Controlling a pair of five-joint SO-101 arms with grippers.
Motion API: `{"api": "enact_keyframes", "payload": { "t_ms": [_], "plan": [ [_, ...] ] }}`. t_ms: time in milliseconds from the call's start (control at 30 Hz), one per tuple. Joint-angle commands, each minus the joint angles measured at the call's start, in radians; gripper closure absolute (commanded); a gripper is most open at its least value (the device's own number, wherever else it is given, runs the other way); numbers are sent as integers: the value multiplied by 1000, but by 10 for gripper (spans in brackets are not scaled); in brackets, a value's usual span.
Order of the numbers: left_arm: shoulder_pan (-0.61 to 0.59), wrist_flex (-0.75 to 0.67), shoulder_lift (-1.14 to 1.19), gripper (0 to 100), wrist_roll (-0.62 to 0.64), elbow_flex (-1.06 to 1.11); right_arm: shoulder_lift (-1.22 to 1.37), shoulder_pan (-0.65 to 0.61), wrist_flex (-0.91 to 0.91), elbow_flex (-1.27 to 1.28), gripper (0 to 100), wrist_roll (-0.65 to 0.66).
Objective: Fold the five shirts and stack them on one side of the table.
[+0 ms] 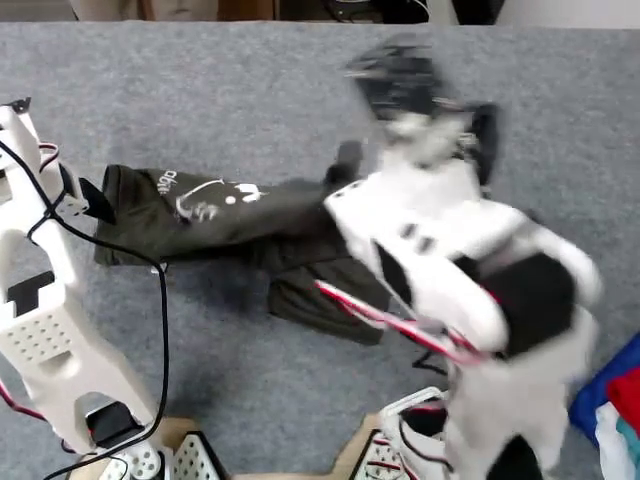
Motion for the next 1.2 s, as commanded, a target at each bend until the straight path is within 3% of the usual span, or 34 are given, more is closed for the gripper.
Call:
{"api": "enact_keyframes", "payload": {
  "t_ms": [0,267,467,733,867,1033,1167],
  "plan": [
    [9,3,-12,711,3,-2,-81,68,-117,-56,414,-72],
    [43,3,-7,723,-11,114,-116,74,-166,-53,414,-94],
    [101,8,-48,992,-117,305,-116,71,-173,-38,414,-92],
    [123,-86,-236,981,-155,582,-114,71,-187,-33,414,-92],
    [118,-276,-360,980,-153,663,-82,70,-184,85,419,-97],
    [104,-470,-394,962,-60,684,51,70,-219,209,528,-112],
    [109,-509,-363,834,29,684,205,74,-236,216,641,-190]
  ]
}}
